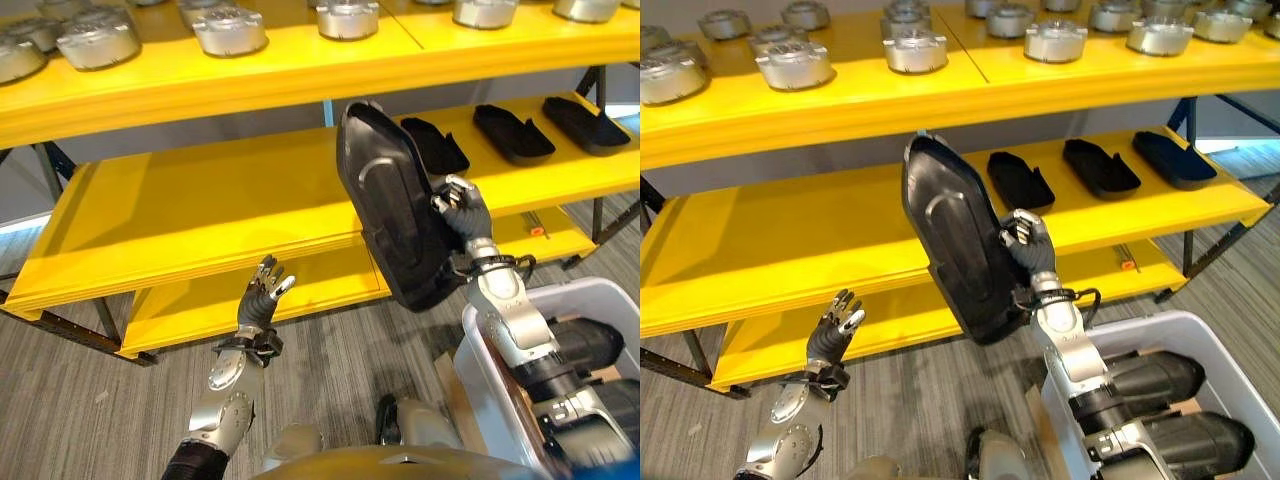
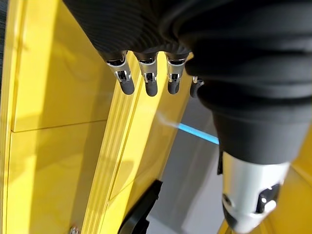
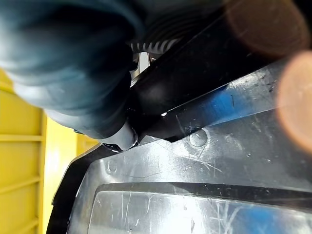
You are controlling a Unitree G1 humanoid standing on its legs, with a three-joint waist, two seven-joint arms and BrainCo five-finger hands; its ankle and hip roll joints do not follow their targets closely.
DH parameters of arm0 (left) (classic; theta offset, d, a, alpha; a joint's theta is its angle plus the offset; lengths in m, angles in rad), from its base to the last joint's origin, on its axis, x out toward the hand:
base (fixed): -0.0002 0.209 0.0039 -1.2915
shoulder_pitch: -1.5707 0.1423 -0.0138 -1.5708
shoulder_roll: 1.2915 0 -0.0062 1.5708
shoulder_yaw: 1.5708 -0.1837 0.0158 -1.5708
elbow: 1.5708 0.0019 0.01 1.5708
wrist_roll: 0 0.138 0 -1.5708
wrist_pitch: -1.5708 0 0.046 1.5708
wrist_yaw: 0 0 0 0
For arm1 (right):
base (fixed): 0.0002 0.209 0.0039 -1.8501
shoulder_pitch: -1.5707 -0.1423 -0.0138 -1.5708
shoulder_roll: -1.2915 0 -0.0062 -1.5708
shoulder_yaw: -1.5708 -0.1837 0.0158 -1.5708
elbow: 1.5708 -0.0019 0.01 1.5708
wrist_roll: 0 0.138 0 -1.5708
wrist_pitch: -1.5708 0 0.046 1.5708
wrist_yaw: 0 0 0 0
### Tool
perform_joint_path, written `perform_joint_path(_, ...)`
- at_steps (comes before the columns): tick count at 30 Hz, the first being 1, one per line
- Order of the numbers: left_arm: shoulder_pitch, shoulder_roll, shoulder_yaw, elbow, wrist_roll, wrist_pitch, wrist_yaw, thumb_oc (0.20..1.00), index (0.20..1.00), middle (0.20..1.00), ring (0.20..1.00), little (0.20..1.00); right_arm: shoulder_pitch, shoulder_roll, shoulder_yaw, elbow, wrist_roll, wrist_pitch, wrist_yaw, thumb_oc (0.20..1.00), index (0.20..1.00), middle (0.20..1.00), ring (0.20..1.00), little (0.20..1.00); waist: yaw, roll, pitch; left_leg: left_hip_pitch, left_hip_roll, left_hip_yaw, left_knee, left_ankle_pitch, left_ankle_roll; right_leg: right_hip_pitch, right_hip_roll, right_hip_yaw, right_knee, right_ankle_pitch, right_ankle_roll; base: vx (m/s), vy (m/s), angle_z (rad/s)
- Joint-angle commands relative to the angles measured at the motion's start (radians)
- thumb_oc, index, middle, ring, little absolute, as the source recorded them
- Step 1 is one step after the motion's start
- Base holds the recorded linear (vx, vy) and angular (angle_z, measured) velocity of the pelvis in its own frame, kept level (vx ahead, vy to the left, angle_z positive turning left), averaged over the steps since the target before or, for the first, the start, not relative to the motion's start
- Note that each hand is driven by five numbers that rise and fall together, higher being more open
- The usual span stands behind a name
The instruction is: Move parts from the plastic box to the shelf.
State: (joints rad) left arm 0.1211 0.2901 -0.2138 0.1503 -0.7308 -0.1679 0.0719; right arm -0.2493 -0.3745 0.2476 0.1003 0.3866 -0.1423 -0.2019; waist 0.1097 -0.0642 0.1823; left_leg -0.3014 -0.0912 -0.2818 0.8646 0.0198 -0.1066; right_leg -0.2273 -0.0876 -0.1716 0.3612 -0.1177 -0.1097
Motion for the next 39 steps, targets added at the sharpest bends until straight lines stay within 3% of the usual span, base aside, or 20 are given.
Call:
perform_joint_path(1, -0.021, 0.057, 0.039, -0.084, -0.018, -0.045, -0.007, 1.000, 1.000, 1.000, 1.000, 1.000, -0.056, 0.004, -0.050, -0.105, 0.031, -0.094, -0.016, 0.200, 0.200, 0.200, 0.200, 0.200, -0.032, -0.029, 0.062, -0.019, 0.153, 0.115, -0.321, -0.019, 0.049, 0.174, -0.094, -0.033, -0.080, -0.045, 0.144, 0.27, 0.106, 0.94)
perform_joint_path(2, -0.014, 0.056, 0.039, -0.072, -0.024, -0.044, -0.004, 1.000, 1.000, 1.000, 1.000, 1.000, -0.042, -0.003, -0.066, -0.107, 0.025, -0.093, -0.035, 0.200, 0.200, 0.200, 0.200, 0.200, -0.029, -0.004, 0.057, -0.052, 0.260, 0.163, -0.567, 0.051, 0.033, 0.212, -0.086, -0.046, -0.097, -0.066, 0.170, 0.19, 0.089, 1.02)
perform_joint_path(3, -0.014, 0.055, 0.038, -0.072, -0.024, -0.045, -0.004, 1.000, 1.000, 1.000, 1.000, 1.000, -0.040, -0.004, -0.066, -0.108, 0.024, -0.092, -0.036, 0.200, 0.200, 0.200, 0.200, 0.200, -0.025, -0.006, 0.058, -0.037, 0.262, 0.168, -0.590, 0.062, 0.030, 0.215, -0.086, -0.043, -0.099, -0.065, 0.168, 0.36, 0.234, 0.68)
perform_joint_path(4, -0.005, 0.051, 0.042, -0.066, -0.014, -0.043, -0.004, 1.000, 1.000, 1.000, 1.000, 1.000, -0.019, -0.009, -0.074, -0.119, 0.010, -0.085, -0.038, 0.200, 0.200, 0.200, 0.200, 0.200, -0.027, 0.020, 0.059, -0.048, 0.317, 0.199, -0.726, 0.135, 0.009, 0.241, -0.083, -0.037, -0.102, -0.075, 0.183, 0.18, 0.123, 0.16)
perform_joint_path(7, -0.004, 0.051, 0.042, -0.066, -0.014, -0.043, -0.004, 1.000, 1.000, 1.000, 1.000, 1.000, -0.018, -0.009, -0.074, -0.120, 0.010, -0.084, -0.038, 0.200, 0.200, 0.200, 0.200, 0.200, -0.023, 0.019, 0.062, -0.038, 0.318, 0.204, -0.735, 0.139, 0.008, 0.244, -0.084, -0.034, -0.103, -0.075, 0.183, 0.14, 0.114, -0.13)
perform_joint_path(8, 0.014, 0.037, 0.045, -0.049, -0.016, -0.033, -0.012, 1.000, 1.000, 1.000, 1.000, 1.000, 0.015, 0.001, -0.073, -0.136, 0.001, -0.076, -0.020, 0.200, 0.200, 0.200, 0.200, 0.200, -0.025, 0.037, 0.040, -0.011, 0.333, 0.223, -0.774, 0.123, 0.007, 0.269, -0.098, -0.034, -0.103, -0.087, 0.205, 0.66, 0.590, -0.35)
perform_joint_path(9, -0.018, 0.068, 0.045, -0.057, 0.015, -0.037, -0.016, 1.000, 1.000, 1.000, 1.000, 1.000, 0.025, 0.036, -0.071, -0.147, -0.004, -0.065, -0.002, 0.200, 0.200, 0.200, 0.200, 0.200, -0.012, 0.009, 0.005, -0.060, 0.254, 0.265, -0.621, 0.068, 0.014, 0.334, -0.172, -0.005, -0.174, -0.044, 0.249, 0.71, 0.654, -0.12)
perform_joint_path(16, -0.051, 0.082, 0.046, -0.056, 0.009, -0.046, 0.004, 1.000, 1.000, 1.000, 1.000, 1.000, -0.005, 0.048, -0.059, -0.151, 0.001, -0.057, -0.002, 0.200, 0.200, 0.200, 0.200, 0.200, -0.013, -0.017, -0.014, -0.139, 0.202, 0.308, -0.464, -0.048, 0.046, 0.335, -0.237, 0.011, -0.239, 0.019, 0.276, 0.17, 0.188, -0.32)
perform_joint_path(26, -0.067, 0.096, 0.043, -0.061, 0.023, -0.042, 0.013, 1.000, 1.000, 1.000, 1.000, 1.000, -0.023, 0.067, -0.027, -0.147, 0.013, -0.049, 0.012, 0.200, 0.200, 0.200, 0.200, 0.200, -0.014, -0.031, -0.019, -0.162, 0.151, 0.312, -0.402, -0.119, 0.086, 0.321, -0.271, 0.015, -0.231, 0.111, 0.297, 0.10, 0.105, 0.00)
perform_joint_path(27, -0.071, 0.098, 0.042, -0.057, 0.027, -0.041, 0.017, 1.000, 1.000, 1.000, 1.000, 1.000, -0.022, 0.070, -0.019, -0.146, 0.012, -0.047, 0.015, 0.200, 0.200, 0.200, 0.200, 0.200, -0.013, -0.034, -0.023, -0.156, 0.145, 0.311, -0.407, -0.124, 0.092, 0.319, -0.272, 0.015, -0.222, 0.121, 0.298, 0.10, 0.124, 0.09)
perform_joint_path(30, -0.074, 0.103, 0.042, -0.051, 0.038, -0.038, 0.020, 1.000, 1.000, 1.000, 1.000, 1.000, -0.031, 0.081, 0.005, -0.136, 0.011, -0.046, 0.024, 0.200, 0.200, 0.200, 0.200, 0.200, -0.017, -0.031, -0.013, -0.083, 0.130, 0.305, -0.453, -0.142, 0.134, 0.215, -0.270, 0.054, -0.030, 0.249, 0.279, 0.03, 0.150, 0.07)
perform_joint_path(32, -0.075, 0.112, 0.045, -0.064, 0.041, -0.040, 0.022, 1.000, 1.000, 1.000, 1.000, 1.000, -0.057, 0.095, 0.031, -0.124, 0.016, -0.048, 0.026, 0.200, 0.200, 0.200, 0.200, 0.200, -0.026, -0.003, 0.010, -0.027, 0.142, 0.309, -0.519, -0.128, 0.149, 0.142, -0.263, 0.051, 0.059, 0.274, 0.271, -0.04, 0.129, -0.06)
perform_joint_path(34, -0.075, 0.108, 0.054, -0.068, 0.043, -0.041, 0.022, 1.000, 1.000, 1.000, 1.000, 1.000, -0.077, 0.106, 0.045, -0.112, 0.014, -0.046, 0.023, 0.200, 0.200, 0.200, 0.200, 0.200, -0.027, 0.009, 0.024, 0.011, 0.148, 0.325, -0.540, -0.139, 0.145, 0.121, -0.321, -0.013, 0.007, 0.261, 0.269, 0.05, -0.001, -0.14)
perform_joint_path(36, -0.082, 0.104, 0.059, -0.069, 0.026, -0.053, 0.019, 1.000, 1.000, 1.000, 1.000, 1.000, -0.114, 0.101, 0.042, -0.104, 0.022, -0.045, 0.018, 0.200, 0.200, 0.200, 0.200, 0.200, -0.037, 0.009, 0.044, 0.026, 0.156, 0.320, -0.537, -0.150, 0.121, 0.099, -0.337, -0.033, -0.145, 0.235, 0.272, 0.06, -0.177, -0.34)
perform_joint_path(37, -0.087, 0.099, 0.063, -0.067, 0.012, -0.062, 0.026, 1.000, 1.000, 1.000, 1.000, 1.000, -0.141, 0.099, 0.048, -0.098, 0.022, -0.040, 0.014, 0.200, 0.200, 0.200, 0.200, 0.200, -0.037, -0.002, 0.070, 0.034, 0.164, 0.322, -0.515, -0.169, 0.099, 0.063, -0.367, -0.049, -0.270, 0.270, 0.302, 0.07, -0.250, -0.33)
perform_joint_path(39, -0.077, 0.088, 0.072, -0.055, 0.005, -0.063, 0.024, 1.000, 1.000, 1.000, 1.000, 1.000, -0.114, 0.087, 0.039, -0.119, 0.015, -0.037, 0.021, 0.200, 0.200, 0.200, 0.200, 0.200, -0.038, -0.009, 0.079, 0.034, 0.164, 0.310, -0.476, -0.184, 0.087, 0.105, -0.358, -0.023, -0.270, 0.246, 0.310, 0.06, -0.204, 0.08)
